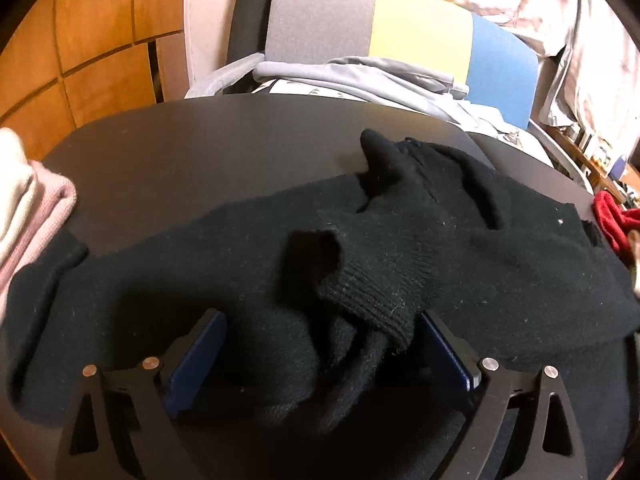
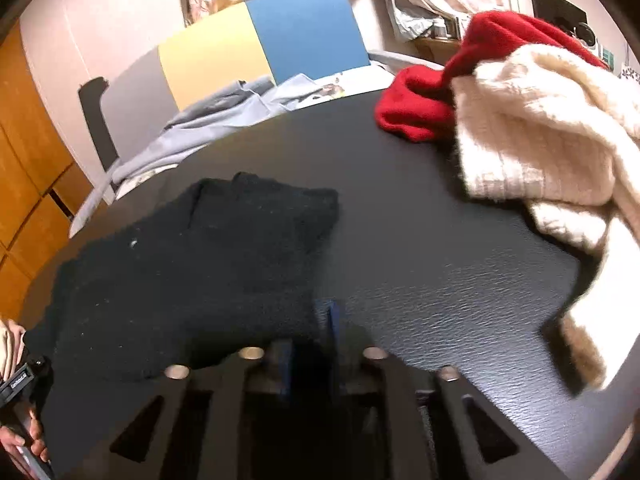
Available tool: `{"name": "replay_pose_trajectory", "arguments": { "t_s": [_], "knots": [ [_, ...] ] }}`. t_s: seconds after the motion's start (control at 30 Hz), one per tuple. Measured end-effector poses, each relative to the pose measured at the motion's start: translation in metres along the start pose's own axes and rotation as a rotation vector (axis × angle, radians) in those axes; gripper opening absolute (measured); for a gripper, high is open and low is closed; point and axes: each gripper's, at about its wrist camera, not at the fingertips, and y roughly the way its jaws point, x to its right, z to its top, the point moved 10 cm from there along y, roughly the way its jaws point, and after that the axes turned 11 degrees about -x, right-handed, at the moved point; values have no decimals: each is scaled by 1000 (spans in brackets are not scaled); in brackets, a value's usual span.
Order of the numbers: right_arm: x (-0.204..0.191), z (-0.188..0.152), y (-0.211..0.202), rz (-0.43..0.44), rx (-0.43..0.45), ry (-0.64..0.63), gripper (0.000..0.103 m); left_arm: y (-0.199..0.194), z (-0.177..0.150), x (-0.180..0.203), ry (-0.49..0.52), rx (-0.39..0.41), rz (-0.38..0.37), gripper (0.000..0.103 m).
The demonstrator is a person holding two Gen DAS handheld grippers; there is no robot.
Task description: Fold clothes
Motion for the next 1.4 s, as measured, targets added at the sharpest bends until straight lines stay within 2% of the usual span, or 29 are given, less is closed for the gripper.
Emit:
{"name": "replay_pose_trajectory", "arguments": {
  "t_s": [0.3,0.37,0.5,0.63,0.73,0.8,0.9,0.93,1.03,1.1,1.17,1.27,1.33,1.4],
  "knots": [
    [23,-17,-20,39,-86,94,30,-16,-1,-30,-182,34,-78,96],
    [20,-23,-20,63,-131,83,31,-16,-1,-30,-183,23,-84,96],
    [15,-32,-32,-33,-182,-56,32,-14,2,-39,-167,16,-21,96],
    [4,-41,-52,-131,-202,-183,32,-13,6,-73,-247,12,44,96],
    [-4,-49,-65,-201,-208,-300,33,-14,4,-79,-297,16,22,96],
    [-6,-54,-59,-202,-248,-338,34,-17,3,-80,-322,30,15,96],
    [7,-51,-51,-217,-286,-318,34,-27,8,-64,-345,68,5,96],
    [9,-51,-53,-195,-276,-297,34,-32,10,-58,-342,95,-13,96],
    [16,-55,-44,-162,-283,-247,35,-39,16,-3,-215,165,-68,96],
    [19,-58,-43,-116,-289,-216,35,-21,16,27,-64,134,9,96],
    [27,-61,-49,-53,-301,-155,37,7,11,45,48,13,86,97],
    [49,-70,-65,13,-323,-55,41,8,12,44,41,19,64,99],
    [46,-65,-80,53,-264,-21,41,11,11,41,23,5,29,103],
    [28,-59,-91,81,-215,-46,41,12,14,40,18,6,32,103]
  ]
}}
